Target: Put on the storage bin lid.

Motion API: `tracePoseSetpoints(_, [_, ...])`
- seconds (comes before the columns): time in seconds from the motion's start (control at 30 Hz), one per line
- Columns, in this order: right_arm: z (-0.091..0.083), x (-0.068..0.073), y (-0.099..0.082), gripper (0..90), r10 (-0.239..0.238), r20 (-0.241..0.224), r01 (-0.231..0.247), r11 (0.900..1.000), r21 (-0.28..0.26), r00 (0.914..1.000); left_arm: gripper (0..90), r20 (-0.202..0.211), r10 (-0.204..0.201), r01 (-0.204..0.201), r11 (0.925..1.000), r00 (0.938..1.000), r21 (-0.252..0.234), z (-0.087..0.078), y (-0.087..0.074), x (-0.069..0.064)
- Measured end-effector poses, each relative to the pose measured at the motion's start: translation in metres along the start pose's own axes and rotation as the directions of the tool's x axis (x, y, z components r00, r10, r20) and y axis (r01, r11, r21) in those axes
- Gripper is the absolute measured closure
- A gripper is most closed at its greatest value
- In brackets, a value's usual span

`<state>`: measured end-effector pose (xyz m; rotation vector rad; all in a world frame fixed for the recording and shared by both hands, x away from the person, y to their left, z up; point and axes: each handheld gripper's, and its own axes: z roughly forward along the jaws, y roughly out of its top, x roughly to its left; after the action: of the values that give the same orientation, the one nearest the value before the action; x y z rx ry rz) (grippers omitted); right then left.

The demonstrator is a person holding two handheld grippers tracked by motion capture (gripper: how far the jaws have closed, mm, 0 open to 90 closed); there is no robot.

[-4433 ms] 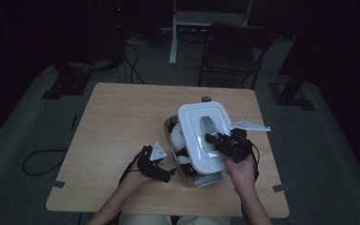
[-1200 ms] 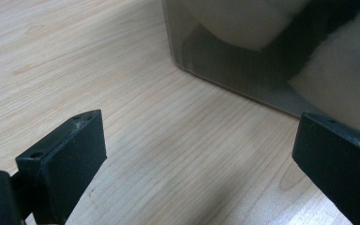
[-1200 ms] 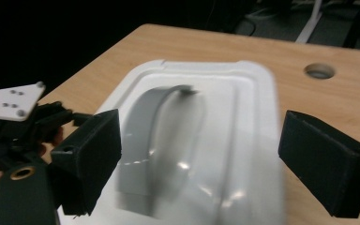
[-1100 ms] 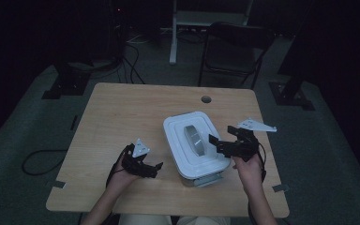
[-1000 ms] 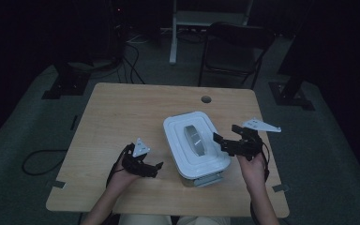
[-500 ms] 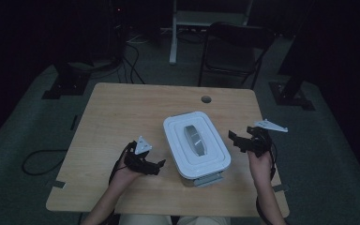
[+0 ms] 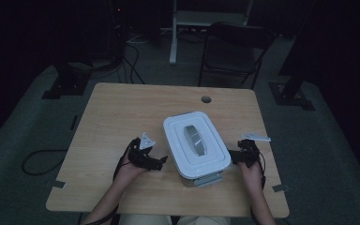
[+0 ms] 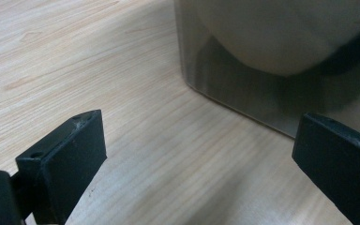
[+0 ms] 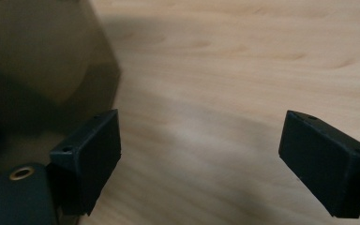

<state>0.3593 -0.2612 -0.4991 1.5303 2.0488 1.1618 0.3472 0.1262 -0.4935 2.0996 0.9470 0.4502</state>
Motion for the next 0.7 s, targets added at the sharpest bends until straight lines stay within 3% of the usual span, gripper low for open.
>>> tracePoseSetpoints(0.13, [0.005,0.005,-0.005,12.8,-0.006,-0.001,0.006,0.9997,0.025,1.0,3.7,0.003,-0.009,0.009,0.9999,1.0,0.005,0.006,0.001,0.002])
tracePoseSetpoints(0.33, [0.009,0.013,-0.012,14.2,-0.019,-0.052,0.021,0.9992,0.035,0.9985,3.7,0.023,0.002,-0.002,1.0,0.9997,0.009,0.015,0.008,-0.004])
tracePoseSetpoints(0.4, [0.008,0.013,-0.013,14.1,-0.008,-0.053,0.009,0.9996,0.026,0.9986,3.7,0.005,0.022,-0.022,0.9994,0.9998,0.028,0.018,0.01,-0.005])
tracePoseSetpoints(0.6, [0.008,0.012,-0.015,15.9,-0.007,-0.093,0.009,0.9996,0.028,0.9956,3.7,-0.004,0.016,-0.016,0.9993,0.9999,0.033,0.022,0.016,-0.003])
tracePoseSetpoints(0.7, [0.007,0.013,-0.016,16.5,-0.003,-0.092,0.006,0.9997,0.024,0.9957,3.7,-0.011,0.012,-0.012,0.9994,0.9999,0.033,0.023,0.019,-0.001])
